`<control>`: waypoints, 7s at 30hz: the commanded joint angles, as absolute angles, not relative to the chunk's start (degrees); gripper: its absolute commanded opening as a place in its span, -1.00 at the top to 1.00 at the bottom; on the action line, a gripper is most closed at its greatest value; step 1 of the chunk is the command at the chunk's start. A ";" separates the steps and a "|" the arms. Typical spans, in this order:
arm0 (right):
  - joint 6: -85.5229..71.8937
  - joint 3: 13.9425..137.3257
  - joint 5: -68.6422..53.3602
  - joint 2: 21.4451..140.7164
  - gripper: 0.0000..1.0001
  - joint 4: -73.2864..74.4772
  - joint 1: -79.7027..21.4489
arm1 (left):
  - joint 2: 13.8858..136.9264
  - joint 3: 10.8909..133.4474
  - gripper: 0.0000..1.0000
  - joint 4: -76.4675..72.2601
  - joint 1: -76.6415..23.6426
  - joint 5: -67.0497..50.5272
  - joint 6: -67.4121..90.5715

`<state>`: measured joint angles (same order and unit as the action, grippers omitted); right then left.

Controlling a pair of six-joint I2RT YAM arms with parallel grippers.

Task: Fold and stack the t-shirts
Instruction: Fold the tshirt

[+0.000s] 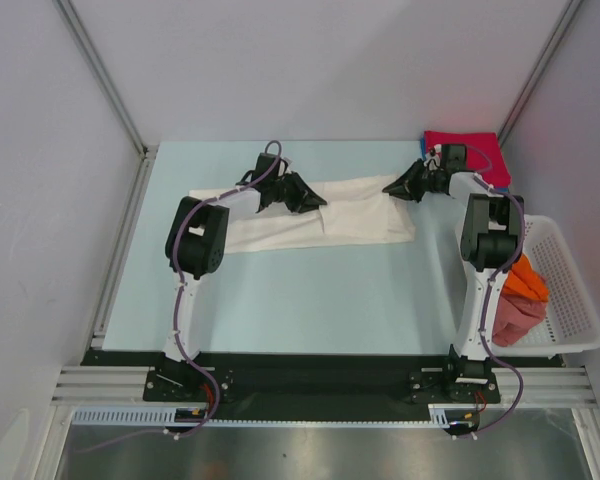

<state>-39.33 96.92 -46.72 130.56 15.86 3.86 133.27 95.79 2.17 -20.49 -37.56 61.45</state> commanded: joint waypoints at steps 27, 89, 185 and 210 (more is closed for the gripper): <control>-22.15 100.90 -36.12 121.73 0.00 39.02 1.94 | 124.01 102.66 0.59 16.27 -25.13 -30.14 45.34; -54.57 52.57 -17.85 92.55 -0.79 8.54 -2.55 | 96.14 52.38 -0.45 22.77 18.54 -15.21 37.44; -38.15 140.27 -20.21 160.13 0.78 14.93 -4.04 | 72.60 42.81 -0.36 33.15 -17.49 -31.72 33.13; -23.63 81.78 -25.56 103.83 -0.16 35.60 -6.94 | 89.56 37.70 -0.32 22.50 -25.13 -37.97 29.97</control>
